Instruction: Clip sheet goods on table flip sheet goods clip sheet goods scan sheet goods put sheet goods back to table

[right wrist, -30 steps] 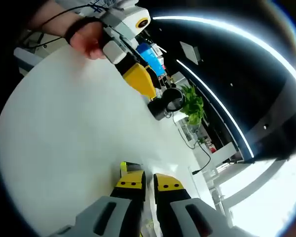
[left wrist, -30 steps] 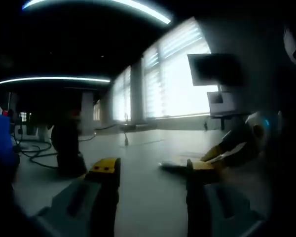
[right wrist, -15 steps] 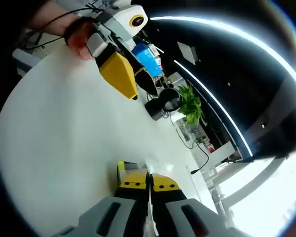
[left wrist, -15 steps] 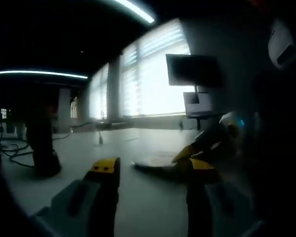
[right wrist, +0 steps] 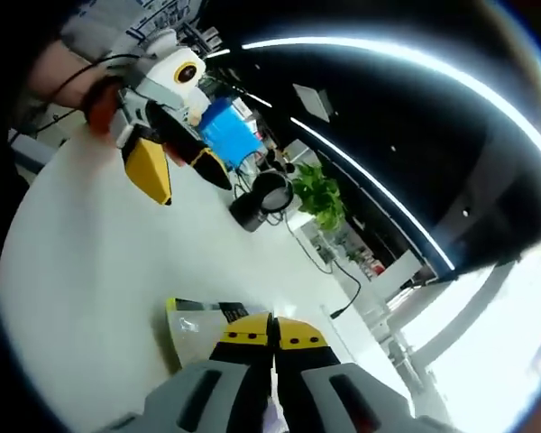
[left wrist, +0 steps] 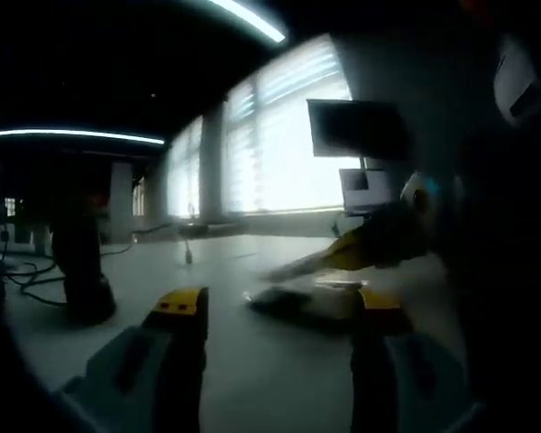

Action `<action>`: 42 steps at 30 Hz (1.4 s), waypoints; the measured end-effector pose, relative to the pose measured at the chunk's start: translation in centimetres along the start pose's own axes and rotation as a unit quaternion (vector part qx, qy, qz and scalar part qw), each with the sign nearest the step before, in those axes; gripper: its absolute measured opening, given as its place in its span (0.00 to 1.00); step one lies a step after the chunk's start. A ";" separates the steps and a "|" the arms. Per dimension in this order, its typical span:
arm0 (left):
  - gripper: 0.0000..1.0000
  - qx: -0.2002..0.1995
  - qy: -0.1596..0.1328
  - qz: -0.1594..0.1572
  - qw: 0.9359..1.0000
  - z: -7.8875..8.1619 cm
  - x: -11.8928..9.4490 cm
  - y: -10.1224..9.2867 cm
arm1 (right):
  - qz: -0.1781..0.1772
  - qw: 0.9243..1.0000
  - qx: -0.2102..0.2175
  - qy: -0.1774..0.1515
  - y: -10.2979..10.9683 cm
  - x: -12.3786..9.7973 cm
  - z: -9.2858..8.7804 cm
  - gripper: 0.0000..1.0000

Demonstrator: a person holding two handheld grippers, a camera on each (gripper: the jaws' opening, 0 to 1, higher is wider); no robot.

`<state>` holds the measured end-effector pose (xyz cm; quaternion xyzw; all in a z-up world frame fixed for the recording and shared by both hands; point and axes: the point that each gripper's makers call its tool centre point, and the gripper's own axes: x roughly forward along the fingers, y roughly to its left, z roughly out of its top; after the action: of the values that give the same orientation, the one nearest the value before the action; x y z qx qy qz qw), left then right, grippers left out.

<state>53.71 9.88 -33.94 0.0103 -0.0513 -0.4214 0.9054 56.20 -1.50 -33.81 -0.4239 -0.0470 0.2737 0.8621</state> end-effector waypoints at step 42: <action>0.57 -0.004 0.009 0.009 1.000 -0.4 0.2 0.2 | -0.116 0.914 0.385 -0.048 -15.9 -2.5 -4.1 0.00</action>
<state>54.00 9.85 -34.34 0.0095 -0.0416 -0.4133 0.9096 62.25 -13.50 -23.99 -0.0367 -0.0278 0.1891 0.9809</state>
